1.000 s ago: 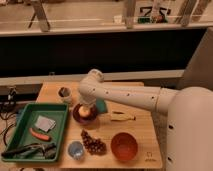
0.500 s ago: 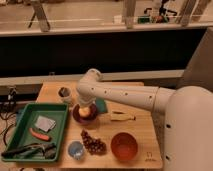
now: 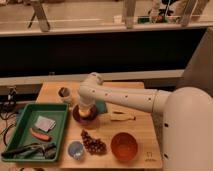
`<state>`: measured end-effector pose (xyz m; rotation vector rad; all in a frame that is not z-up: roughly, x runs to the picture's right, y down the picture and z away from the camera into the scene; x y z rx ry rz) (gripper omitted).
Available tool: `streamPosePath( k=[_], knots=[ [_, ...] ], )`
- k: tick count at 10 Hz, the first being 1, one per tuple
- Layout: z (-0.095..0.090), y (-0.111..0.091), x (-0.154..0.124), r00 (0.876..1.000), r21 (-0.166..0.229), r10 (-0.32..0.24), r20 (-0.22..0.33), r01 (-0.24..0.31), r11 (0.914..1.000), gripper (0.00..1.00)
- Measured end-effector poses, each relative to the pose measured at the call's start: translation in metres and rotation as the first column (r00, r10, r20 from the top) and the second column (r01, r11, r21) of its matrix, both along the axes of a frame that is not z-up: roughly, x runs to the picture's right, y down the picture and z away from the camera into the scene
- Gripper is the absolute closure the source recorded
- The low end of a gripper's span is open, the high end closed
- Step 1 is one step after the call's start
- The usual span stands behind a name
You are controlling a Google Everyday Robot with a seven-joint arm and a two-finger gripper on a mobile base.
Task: Place apple in tray
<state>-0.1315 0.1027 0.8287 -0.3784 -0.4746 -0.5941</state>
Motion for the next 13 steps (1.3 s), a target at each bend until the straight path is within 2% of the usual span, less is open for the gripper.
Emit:
streamPosePath(
  k=[2, 3, 9, 13],
  knots=[
    [-0.012, -0.013, 0.005, 1.0, 0.02, 0.0, 0.028, 0.0, 0.9998, 0.21],
    [-0.015, -0.015, 0.003, 0.999, 0.026, -0.007, 0.039, 0.006, 0.9996, 0.2],
    [-0.008, -0.014, 0.007, 0.995, 0.009, -0.084, 0.052, 0.084, 0.9964, 0.2],
    [0.001, -0.008, 0.01, 0.994, -0.011, -0.089, 0.066, 0.09, 0.9959, 0.2]
  ],
)
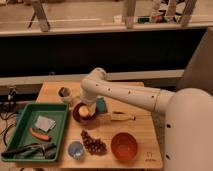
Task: Place apple in tray
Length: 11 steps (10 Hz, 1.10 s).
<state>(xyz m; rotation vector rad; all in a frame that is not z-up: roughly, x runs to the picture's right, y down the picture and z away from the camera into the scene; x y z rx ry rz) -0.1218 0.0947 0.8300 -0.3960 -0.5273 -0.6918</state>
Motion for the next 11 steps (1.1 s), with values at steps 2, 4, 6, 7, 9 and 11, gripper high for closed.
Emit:
streamPosePath(
  k=[2, 4, 6, 7, 9, 11],
  knots=[
    [0.004, 0.002, 0.002, 1.0, -0.012, 0.001, 0.0, -0.001, 0.9999, 0.2],
    [0.006, 0.004, 0.004, 1.0, -0.024, 0.001, -0.002, -0.001, 0.9997, 0.2],
    [0.005, 0.007, 0.004, 1.0, -0.032, -0.002, -0.005, 0.002, 0.9995, 0.2],
    [0.005, 0.01, 0.004, 1.0, -0.037, -0.001, -0.012, 0.0, 0.9993, 0.2],
    [0.001, 0.016, 0.003, 1.0, -0.044, -0.004, -0.026, 0.003, 0.999, 0.2],
    [0.0, 0.02, 0.002, 0.999, -0.048, -0.005, -0.035, 0.004, 0.9988, 0.29]
  ],
)
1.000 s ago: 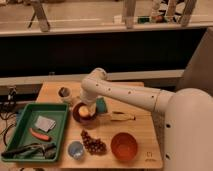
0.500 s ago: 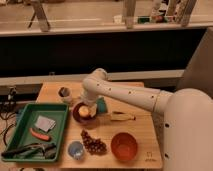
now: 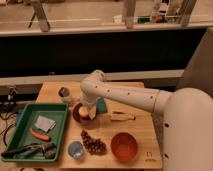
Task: Place apple in tray
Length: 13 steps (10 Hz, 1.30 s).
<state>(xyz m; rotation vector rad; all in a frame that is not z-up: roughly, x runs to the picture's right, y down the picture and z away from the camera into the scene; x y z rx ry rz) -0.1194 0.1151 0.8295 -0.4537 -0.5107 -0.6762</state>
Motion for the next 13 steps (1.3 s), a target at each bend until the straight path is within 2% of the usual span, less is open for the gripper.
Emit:
streamPosePath(
  k=[5, 10, 13],
  knots=[
    [0.001, 0.003, -0.004, 1.0, -0.013, -0.012, -0.008, 0.012, 0.9999, 0.3],
    [0.02, 0.004, -0.001, 1.0, -0.068, 0.013, -0.016, -0.015, 0.9976, 0.3],
    [0.027, 0.006, 0.002, 1.0, -0.085, 0.015, -0.025, -0.017, 0.9962, 0.3]
  ],
)
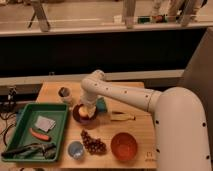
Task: Place apple in tray
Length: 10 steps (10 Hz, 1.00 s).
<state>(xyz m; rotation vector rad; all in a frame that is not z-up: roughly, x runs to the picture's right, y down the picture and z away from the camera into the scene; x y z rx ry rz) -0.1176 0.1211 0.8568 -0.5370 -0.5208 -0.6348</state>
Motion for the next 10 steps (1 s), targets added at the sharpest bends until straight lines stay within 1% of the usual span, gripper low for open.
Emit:
streamPosePath(
  k=[2, 5, 10],
  knots=[
    [0.0039, 0.0013, 0.0017, 1.0, -0.008, -0.007, -0.006, 0.007, 0.9999, 0.3],
    [0.0101, 0.0041, 0.007, 1.0, -0.036, -0.012, -0.027, 0.011, 0.9993, 0.3],
    [0.0117, 0.0065, 0.0059, 0.999, -0.059, -0.015, -0.035, 0.013, 0.9982, 0.3]
  ],
)
